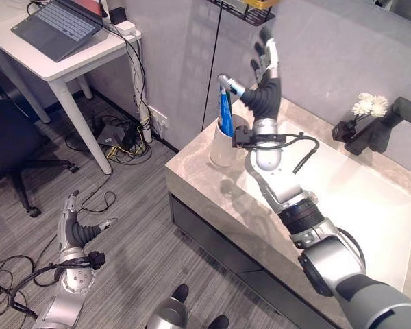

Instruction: Put brush and paste in cup on sink, flatten towel.

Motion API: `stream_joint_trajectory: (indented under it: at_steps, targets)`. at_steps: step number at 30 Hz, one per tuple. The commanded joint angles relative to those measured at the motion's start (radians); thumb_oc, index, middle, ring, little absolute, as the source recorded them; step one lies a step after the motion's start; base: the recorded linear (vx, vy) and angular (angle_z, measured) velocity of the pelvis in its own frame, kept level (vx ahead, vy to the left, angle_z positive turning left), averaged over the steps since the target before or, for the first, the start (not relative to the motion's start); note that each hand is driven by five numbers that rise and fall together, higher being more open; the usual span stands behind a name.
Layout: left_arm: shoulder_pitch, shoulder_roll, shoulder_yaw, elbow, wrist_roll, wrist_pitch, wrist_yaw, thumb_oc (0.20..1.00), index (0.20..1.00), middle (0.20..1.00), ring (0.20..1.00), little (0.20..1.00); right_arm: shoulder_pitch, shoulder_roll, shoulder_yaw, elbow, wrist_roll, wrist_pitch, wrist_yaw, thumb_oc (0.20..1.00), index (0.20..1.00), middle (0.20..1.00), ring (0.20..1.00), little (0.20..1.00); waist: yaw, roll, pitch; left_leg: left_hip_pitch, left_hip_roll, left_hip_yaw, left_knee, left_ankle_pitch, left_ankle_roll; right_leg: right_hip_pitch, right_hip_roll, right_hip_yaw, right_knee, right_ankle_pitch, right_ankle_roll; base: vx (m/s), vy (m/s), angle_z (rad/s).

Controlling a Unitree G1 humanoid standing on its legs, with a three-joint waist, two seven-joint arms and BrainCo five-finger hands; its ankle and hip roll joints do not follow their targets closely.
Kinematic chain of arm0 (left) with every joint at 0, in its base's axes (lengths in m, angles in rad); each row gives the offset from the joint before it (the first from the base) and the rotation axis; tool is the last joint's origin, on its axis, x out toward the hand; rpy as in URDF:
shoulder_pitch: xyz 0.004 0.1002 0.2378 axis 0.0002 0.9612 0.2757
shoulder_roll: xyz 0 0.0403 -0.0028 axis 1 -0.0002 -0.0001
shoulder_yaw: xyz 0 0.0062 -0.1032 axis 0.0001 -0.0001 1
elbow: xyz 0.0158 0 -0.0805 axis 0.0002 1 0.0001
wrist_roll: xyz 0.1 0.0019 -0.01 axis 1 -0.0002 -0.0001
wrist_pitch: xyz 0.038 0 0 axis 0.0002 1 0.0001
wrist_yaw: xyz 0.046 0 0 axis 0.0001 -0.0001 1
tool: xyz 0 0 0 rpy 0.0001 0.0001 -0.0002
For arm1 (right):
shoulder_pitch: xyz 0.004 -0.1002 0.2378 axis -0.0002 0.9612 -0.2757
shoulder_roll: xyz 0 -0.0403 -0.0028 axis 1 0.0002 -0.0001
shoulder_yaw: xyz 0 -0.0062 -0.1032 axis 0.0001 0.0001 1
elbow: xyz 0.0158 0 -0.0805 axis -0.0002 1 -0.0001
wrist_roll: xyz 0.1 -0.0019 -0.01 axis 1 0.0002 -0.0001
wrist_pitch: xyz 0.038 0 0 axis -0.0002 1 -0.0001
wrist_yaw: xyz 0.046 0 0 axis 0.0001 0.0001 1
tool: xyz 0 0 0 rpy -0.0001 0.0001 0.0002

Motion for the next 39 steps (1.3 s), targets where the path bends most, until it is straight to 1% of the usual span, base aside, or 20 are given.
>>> stream_joint_trajectory:
  at_steps: [1,5,9,10,12,13,14,17,18,19,21,23,26,27,28,29,30,32,35,39]
  targets:
    - [-0.003,0.027,0.012,-0.085,0.013,-0.051,0.02,1.0,1.0,1.0,1.0,1.0,0.012,-0.079,-0.052,-0.105,-0.117,-0.01,-0.045,1.0,1.0,1.0,1.0,1.0,-0.026,0.011,-0.083,0.034,0.034,0.016,-0.051,-0.021,-0.002,0.112,-0.104,0.013,0.001,-0.001,0.097,0.0,0.0,0.0]
    - [0.011,0.025,0.061,-0.159,0.014,-0.063,0.015,1.0,1.0,1.0,1.0,1.0,0.09,-0.151,-0.11,-0.228,-0.178,0.004,-0.037,1.0,1.0,1.0,1.0,1.0,-0.06,0.025,-0.093,0.04,0.04,0.034,-0.051,-0.019,-0.004,0.105,-0.103,0.031,0.001,-0.001,0.097,-0.04,0.009,-0.04]
    - [0.062,-0.016,0.165,-0.286,-0.072,-0.088,-0.018,1.0,1.0,1.0,1.0,1.0,0.316,-0.239,-0.273,-0.436,-0.275,-0.002,-0.024,1.0,1.0,1.0,1.0,1.0,-0.135,0.056,-0.104,0.056,0.049,0.069,-0.051,-0.025,-0.003,0.096,-0.1,0.07,0.001,-0.003,0.095,-0.03,0.009,-0.32]
    - [0.095,-0.03,0.2,-0.349,-0.157,-0.115,-0.075,1.0,1.0,1.0,1.0,1.0,0.457,-0.307,-0.39,-0.497,-0.319,-0.003,-0.001,1.0,1.0,1.0,1.0,1.0,-0.179,0.069,-0.108,0.071,0.056,0.087,-0.051,-0.037,-0.003,0.098,-0.096,0.087,0.001,-0.007,0.096,-0.02,0.02,-0.5]
    - [0.109,-0.033,0.21,-0.373,-0.199,-0.127,-0.102,1.0,1.0,1.0,1.0,1.0,0.526,-0.326,-0.453,-0.513,-0.349,0.0,-0.009,1.0,1.0,1.0,1.0,1.0,-0.196,0.076,-0.112,0.073,0.057,0.095,-0.051,-0.034,-0.001,0.094,-0.096,0.093,0.001,-0.003,0.096,-0.01,0.018,-0.34]
    - [0.131,-0.033,0.249,-0.407,-0.26,-0.154,-0.148,1.0,1.0,1.0,1.0,1.0,0.666,-0.384,-0.569,-0.478,-0.407,0.015,-0.011,1.0,1.0,1.0,1.0,1.0,-0.237,0.089,-0.112,0.085,0.06,0.111,-0.051,-0.044,-0.001,0.091,-0.092,0.114,0.001,-0.008,0.098,-0.01,0.022,-0.24]
    - [0.132,-0.032,0.245,-0.409,-0.262,-0.154,-0.15,1.0,1.0,1.0,1.0,1.0,0.675,-0.383,-0.575,-0.483,-0.406,0.015,-0.01,1.0,1.0,1.0,1.0,1.0,-0.233,0.088,-0.116,0.08,0.059,0.111,-0.051,-0.037,0.001,0.086,-0.094,0.115,0.001,-0.002,0.098,0.01,0.014,-0.23]
    - [0.154,0.001,0.29,-0.437,-0.332,-0.175,-0.198,1.0,1.0,1.0,1.0,1.0,0.851,-0.404,-0.719,-0.322,-0.416,0.072,-0.038,1.0,1.0,1.0,1.0,1.0,-0.289,0.103,-0.114,0.092,0.065,0.138,-0.051,-0.048,0.0,0.079,-0.087,0.145,0.001,-0.003,0.1,0.0,0.0,-0.47]
    - [0.172,0.025,0.319,-0.443,-0.361,-0.177,-0.229,1.0,1.0,1.0,1.0,1.0,0.961,-0.378,-0.818,-0.179,-0.416,0.118,-0.076,1.0,1.0,1.0,1.0,1.0,-0.324,0.115,-0.115,0.095,0.067,0.15,-0.051,-0.051,-0.001,0.074,-0.082,0.16,0.001,-0.001,0.1,-0.01,-0.018,-0.41]
    - [0.181,0.037,0.33,-0.444,-0.382,-0.18,-0.244,1.0,1.0,1.0,1.0,1.0,0.982,-0.36,-0.842,-0.092,-0.386,0.133,-0.091,1.0,1.0,1.0,1.0,1.0,-0.334,0.12,-0.116,0.097,0.069,0.154,-0.051,-0.053,-0.001,0.071,-0.081,0.165,0.001,-0.001,0.1,-0.02,-0.011,-0.27]
    - [0.184,0.041,0.334,-0.445,-0.399,-0.182,-0.251,1.0,1.0,1.0,1.0,1.0,0.98,-0.347,-0.85,-0.033,-0.354,0.135,-0.1,1.0,1.0,1.0,1.0,1.0,-0.34,0.122,-0.118,0.092,0.067,0.156,-0.051,-0.045,-0.001,0.064,-0.081,0.169,0.001,0.005,0.099,-0.02,-0.007,-0.18]
    - [0.178,0.047,0.356,-0.439,-0.427,-0.187,-0.26,1.0,1.0,1.0,1.0,1.0,0.995,-0.312,-0.885,0.231,-0.231,0.127,-0.133,1.0,1.0,1.0,1.0,1.0,-0.358,0.134,-0.115,0.094,0.072,0.164,-0.051,-0.045,-0.004,0.059,-0.079,0.178,0.001,0.004,0.099,-0.01,-0.032,-0.25]
    - [0.183,0.036,0.372,-0.442,-0.457,-0.19,-0.271,1.0,1.0,1.0,1.0,1.0,1.017,-0.278,-0.866,0.411,-0.145,0.113,-0.11,1.0,1.0,1.0,1.0,1.0,-0.367,0.143,-0.108,0.093,0.076,0.17,-0.051,-0.044,-0.008,0.053,-0.075,0.183,0.001,0.004,0.095,-0.02,-0.03,-0.08]
    - [0.179,0.024,0.372,-0.44,-0.462,-0.19,-0.272,0.893,0.893,0.893,0.893,0.893,1.017,-0.252,-0.856,0.48,-0.101,0.108,-0.097,1.0,1.0,1.0,1.0,1.0,-0.368,0.145,-0.107,0.09,0.076,0.168,-0.051,-0.041,-0.009,0.051,-0.073,0.182,0.001,0.005,0.094,-0.04,-0.043,-0.03]
    - [0.178,0.015,0.383,-0.439,-0.454,-0.19,-0.27,0.68,0.68,0.68,0.68,0.68,1.022,-0.247,-0.837,0.536,-0.071,0.099,-0.072,1.0,1.0,1.0,1.0,1.0,-0.368,0.145,-0.104,0.088,0.078,0.166,-0.051,-0.04,-0.011,0.05,-0.071,0.182,0.001,0.004,0.092,-0.04,-0.061,-0.02]
    - [0.175,0.017,0.405,-0.423,-0.38,-0.181,-0.246,0.2,0.2,0.2,0.2,0.2,1.037,-0.23,-0.776,0.619,-0.053,0.092,-0.022,1.0,1.0,1.0,1.0,1.0,-0.367,0.149,-0.098,0.086,0.082,0.164,-0.051,-0.036,-0.015,0.05,-0.068,0.178,0.001,0.002,0.088,-0.03,-0.053,0.02]
    - [0.176,0.018,0.406,-0.422,-0.377,-0.181,-0.244,0.2,0.2,0.2,0.2,0.2,1.035,-0.231,-0.773,0.624,-0.05,0.089,-0.02,1.0,1.0,1.0,1.0,1.0,-0.37,0.148,-0.097,0.086,0.082,0.163,-0.051,-0.035,-0.016,0.051,-0.068,0.177,0.001,0.002,0.088,-0.03,-0.054,0.04]
    - [0.177,0.029,0.412,-0.425,-0.369,-0.191,-0.255,0.2,0.2,0.2,0.2,0.2,1.031,-0.206,-0.727,0.705,0.052,0.073,0.088,1.0,1.0,1.0,1.0,1.0,-0.365,0.147,-0.088,0.08,0.084,0.16,-0.051,-0.028,-0.022,0.048,-0.066,0.17,0.001,0.002,0.086,-0.03,-0.04,0.04]
    - [0.17,0.024,0.409,-0.428,-0.409,-0.2,-0.264,0.2,0.2,0.2,0.2,0.2,1.004,-0.215,-0.62,0.822,0.008,0.09,0.133,1.0,1.0,1.0,1.0,1.0,-0.353,0.149,-0.083,0.082,0.086,0.157,-0.051,-0.028,-0.026,0.052,-0.062,0.164,0.001,-0.003,0.083,-0.01,-0.032,0.05]
    - [0.165,0.03,0.39,-0.451,-0.472,-0.209,-0.319,0.2,0.2,0.2,0.2,0.2,0.998,-0.202,-0.5,0.856,-0.059,0.105,0.195,1.0,1.0,1.0,1.0,1.0,-0.347,0.153,-0.068,0.065,0.084,0.145,-0.051,-0.012,-0.03,0.046,-0.058,0.148,0.001,0.004,0.077,-0.04,-0.035,0.05]
